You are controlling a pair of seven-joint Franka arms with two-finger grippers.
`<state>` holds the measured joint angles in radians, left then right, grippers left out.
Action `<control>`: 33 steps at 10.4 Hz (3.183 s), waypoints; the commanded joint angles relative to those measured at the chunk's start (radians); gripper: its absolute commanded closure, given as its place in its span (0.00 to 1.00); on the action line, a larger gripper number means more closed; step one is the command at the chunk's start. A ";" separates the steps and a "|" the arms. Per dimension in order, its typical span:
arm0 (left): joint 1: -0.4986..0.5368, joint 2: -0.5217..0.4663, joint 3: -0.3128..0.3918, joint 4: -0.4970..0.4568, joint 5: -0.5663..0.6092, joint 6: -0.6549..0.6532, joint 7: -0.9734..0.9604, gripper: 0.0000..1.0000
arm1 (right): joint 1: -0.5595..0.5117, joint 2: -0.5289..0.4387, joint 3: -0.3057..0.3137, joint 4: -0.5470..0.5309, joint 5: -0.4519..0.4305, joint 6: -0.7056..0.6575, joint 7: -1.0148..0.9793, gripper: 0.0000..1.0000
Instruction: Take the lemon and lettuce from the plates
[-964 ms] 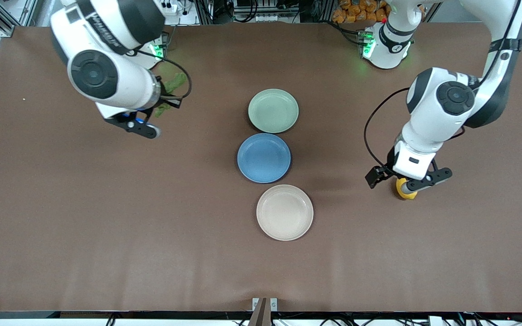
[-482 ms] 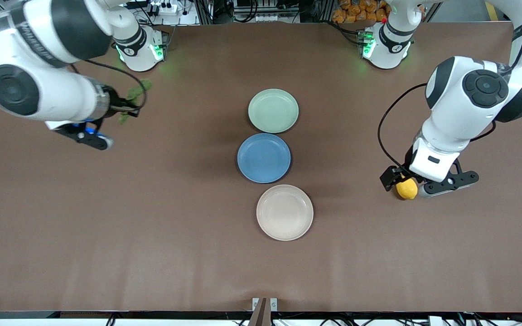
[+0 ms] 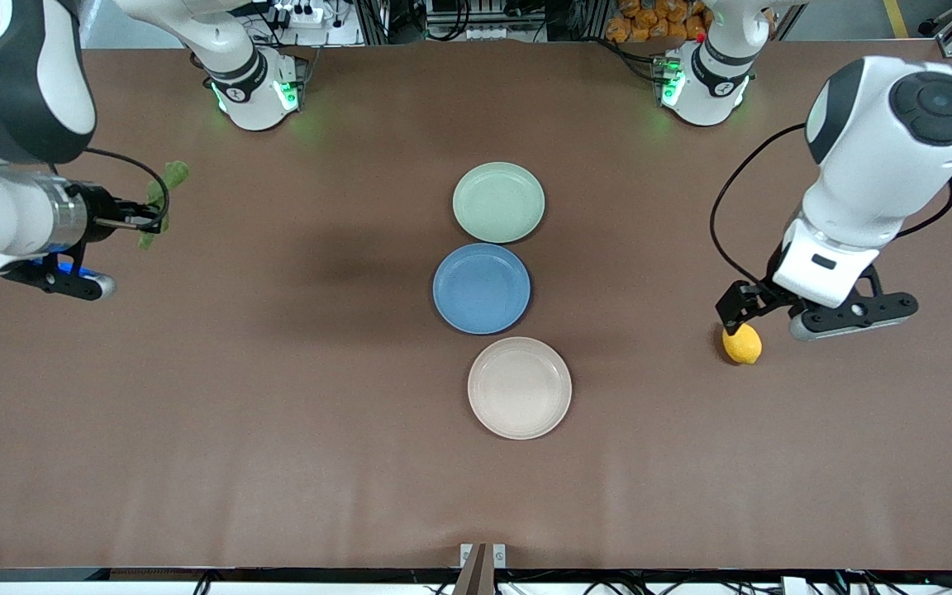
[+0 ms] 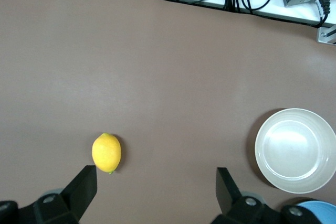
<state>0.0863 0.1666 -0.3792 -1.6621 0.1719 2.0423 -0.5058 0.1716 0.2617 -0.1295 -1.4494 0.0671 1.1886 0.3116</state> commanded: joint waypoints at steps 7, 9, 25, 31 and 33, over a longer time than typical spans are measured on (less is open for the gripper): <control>-0.132 -0.150 0.169 0.013 -0.169 -0.215 0.292 0.00 | -0.081 0.192 0.016 -0.015 -0.010 0.192 -0.146 1.00; -0.135 -0.191 0.169 -0.004 -0.167 -0.281 0.293 0.00 | -0.096 0.165 0.018 -0.153 -0.012 0.338 -0.179 1.00; -0.160 -0.225 0.258 0.042 -0.167 -0.458 0.291 0.00 | -0.136 0.079 0.045 -0.698 -0.004 1.047 -0.250 0.00; -0.157 -0.206 0.256 0.068 -0.167 -0.458 0.289 0.00 | -0.152 0.004 0.044 -0.428 -0.004 0.571 -0.255 0.00; -0.152 -0.197 0.256 0.068 -0.169 -0.458 0.291 0.00 | -0.159 -0.065 0.045 -0.422 -0.007 0.546 -0.256 0.00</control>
<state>-0.0672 -0.0482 -0.1283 -1.6223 0.0234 1.6077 -0.2338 0.0370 0.2546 -0.0986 -1.8647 0.0630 1.7616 0.0661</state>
